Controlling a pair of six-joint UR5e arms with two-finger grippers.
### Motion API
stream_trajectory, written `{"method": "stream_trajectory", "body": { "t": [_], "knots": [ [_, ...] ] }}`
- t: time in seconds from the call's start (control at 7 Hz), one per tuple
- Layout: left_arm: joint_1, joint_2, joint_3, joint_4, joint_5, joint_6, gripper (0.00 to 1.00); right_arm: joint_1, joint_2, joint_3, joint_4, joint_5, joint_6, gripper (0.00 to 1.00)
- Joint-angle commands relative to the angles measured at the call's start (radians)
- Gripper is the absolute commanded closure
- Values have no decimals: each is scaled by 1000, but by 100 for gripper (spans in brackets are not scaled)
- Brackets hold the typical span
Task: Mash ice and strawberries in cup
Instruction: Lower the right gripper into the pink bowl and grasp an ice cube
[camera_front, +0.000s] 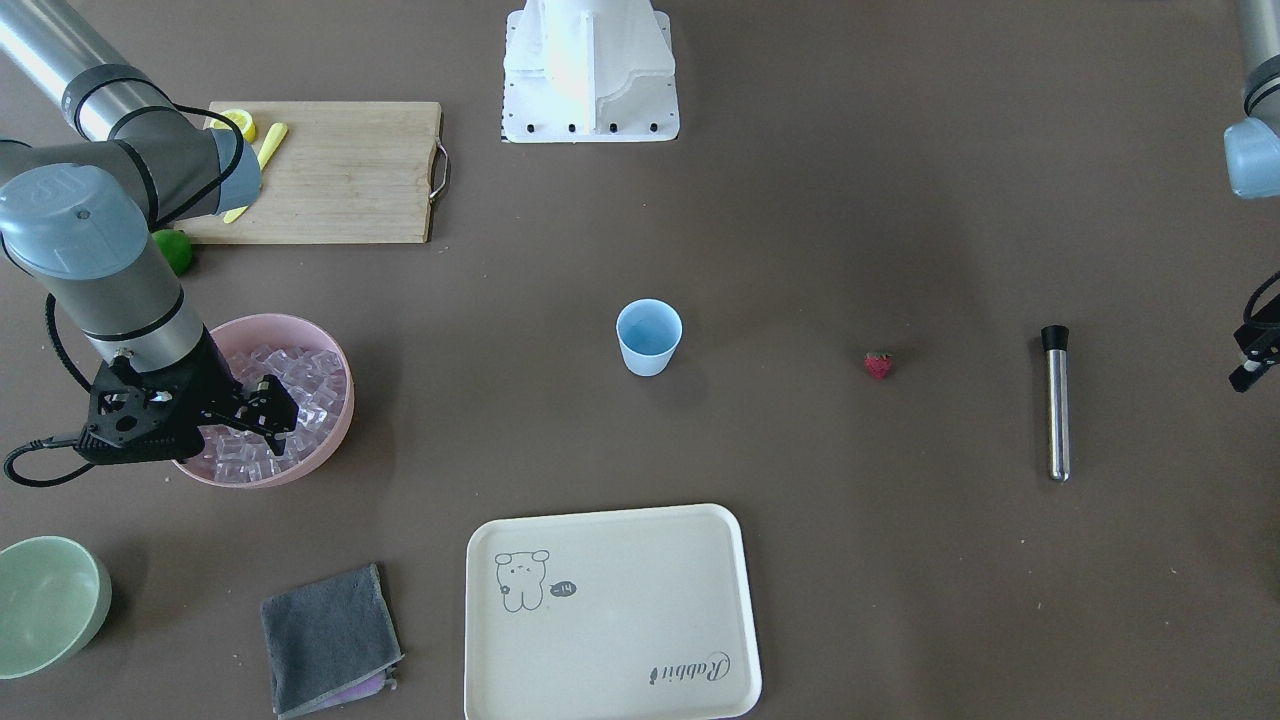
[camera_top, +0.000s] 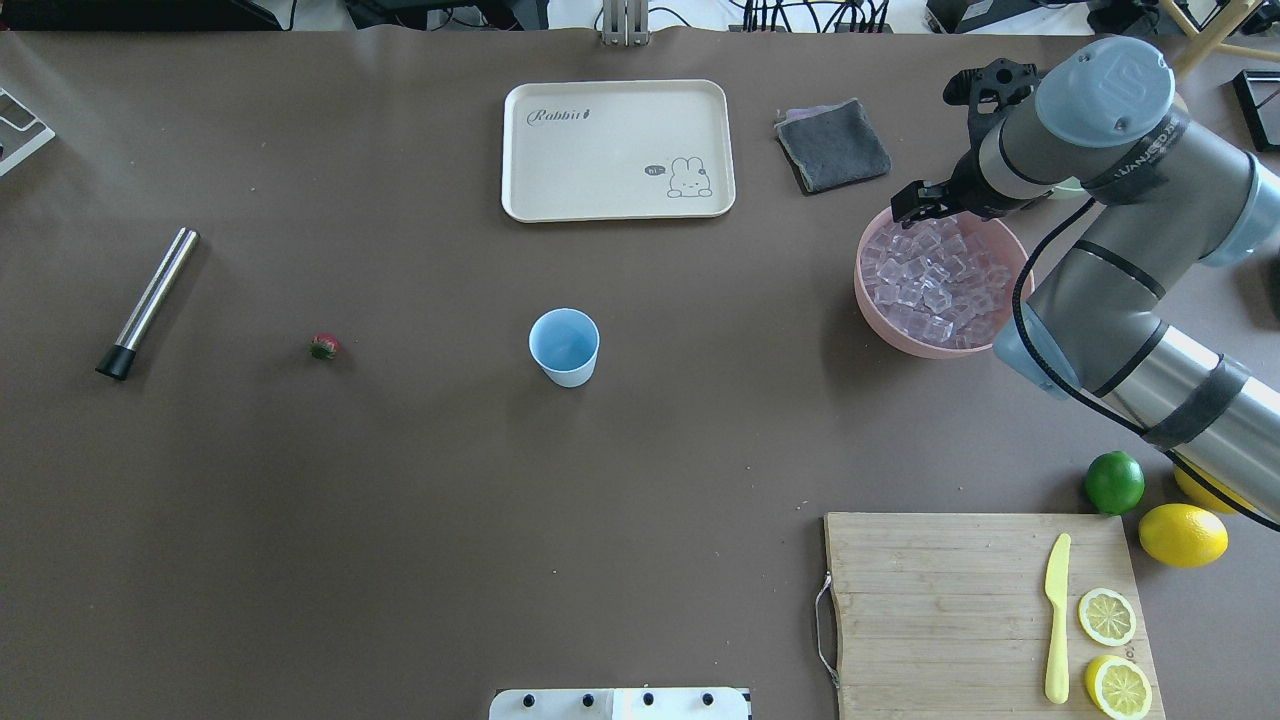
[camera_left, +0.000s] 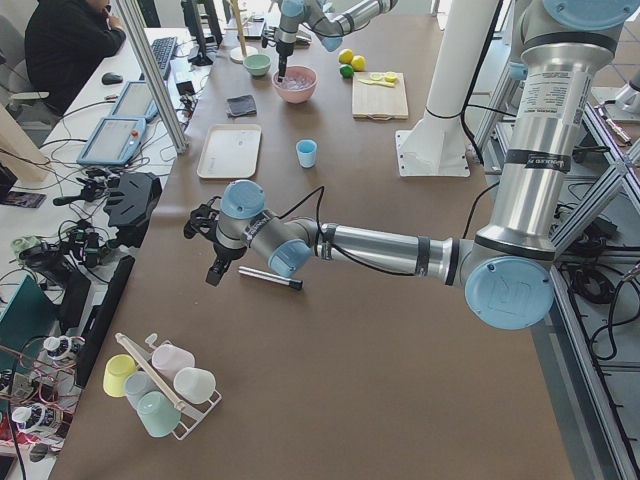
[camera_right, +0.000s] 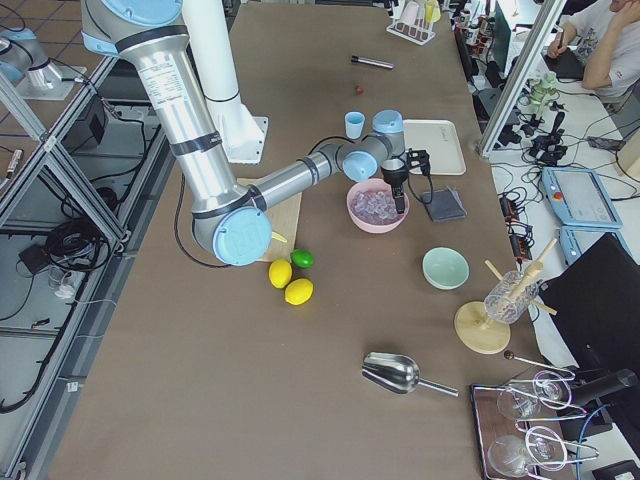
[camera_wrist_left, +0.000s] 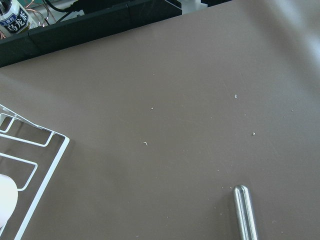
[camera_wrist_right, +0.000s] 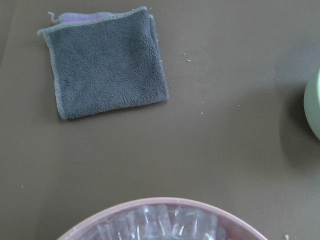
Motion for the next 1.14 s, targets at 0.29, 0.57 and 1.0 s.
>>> {"method": "stream_trajectory", "body": {
  "t": [0.29, 0.57, 1.0],
  "knots": [
    [1, -1, 5, 0, 0, 2, 2, -22, 2, -8, 0, -25, 0, 2],
    [1, 0, 17, 0, 0, 10, 2, -33, 0, -26, 40, -54, 6, 6],
    [1, -1, 17, -2, 1, 6, 2, -30, -3, -31, 49, -54, 8, 15]
  ]
}}
